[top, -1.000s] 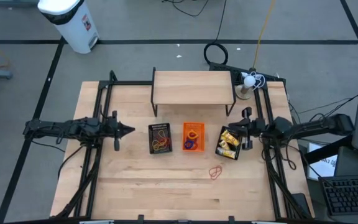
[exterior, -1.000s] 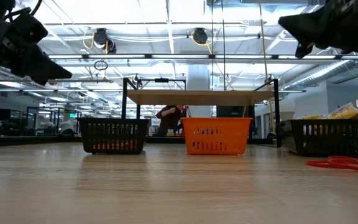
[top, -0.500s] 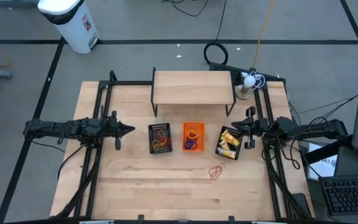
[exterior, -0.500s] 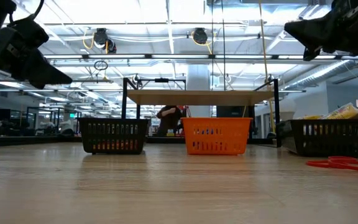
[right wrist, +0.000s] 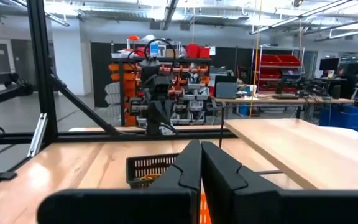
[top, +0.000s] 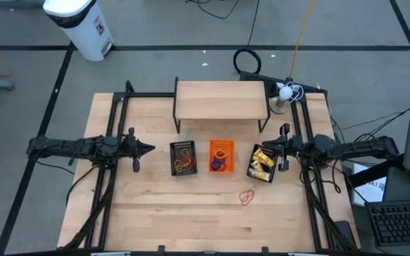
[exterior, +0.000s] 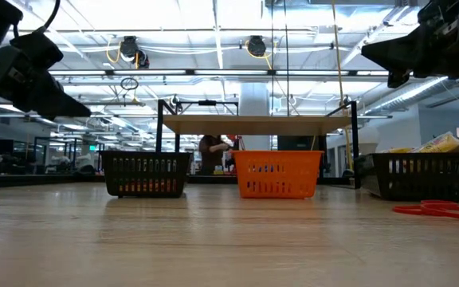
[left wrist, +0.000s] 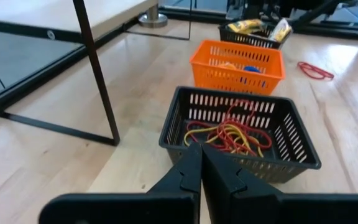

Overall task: Pick & Place Office Desk Supplies
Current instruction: Put the red rubber band into the left black bin

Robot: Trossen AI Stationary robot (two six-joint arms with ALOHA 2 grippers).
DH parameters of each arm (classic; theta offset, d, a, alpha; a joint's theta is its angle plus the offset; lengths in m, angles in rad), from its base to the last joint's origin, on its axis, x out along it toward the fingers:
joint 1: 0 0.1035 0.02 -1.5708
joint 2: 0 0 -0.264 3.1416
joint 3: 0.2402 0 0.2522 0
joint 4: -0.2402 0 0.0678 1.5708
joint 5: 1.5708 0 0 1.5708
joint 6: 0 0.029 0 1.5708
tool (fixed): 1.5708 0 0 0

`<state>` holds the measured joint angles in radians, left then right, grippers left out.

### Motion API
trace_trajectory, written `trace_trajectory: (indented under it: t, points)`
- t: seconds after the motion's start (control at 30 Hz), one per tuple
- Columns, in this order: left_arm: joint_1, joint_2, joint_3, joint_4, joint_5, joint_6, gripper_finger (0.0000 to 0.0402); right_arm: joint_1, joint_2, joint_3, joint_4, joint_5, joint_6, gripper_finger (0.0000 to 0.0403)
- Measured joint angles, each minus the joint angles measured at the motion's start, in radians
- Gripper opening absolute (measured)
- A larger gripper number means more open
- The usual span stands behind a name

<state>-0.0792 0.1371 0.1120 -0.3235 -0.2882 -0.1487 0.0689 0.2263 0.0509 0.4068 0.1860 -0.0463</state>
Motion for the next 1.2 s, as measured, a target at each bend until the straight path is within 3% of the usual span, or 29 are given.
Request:
trace_trajectory:
  t: [0.43,1.2]
  points:
    - [0.000,0.000,0.000,-0.002,0.064,0.016,0.0006,0.000,0.037,-0.001,0.038,0.000,-0.003,0.0000]
    - [0.000,0.000,0.001,-0.003,0.070,0.045,0.0016,0.000,0.050,-0.001,0.039,0.001,-0.017,0.0000]
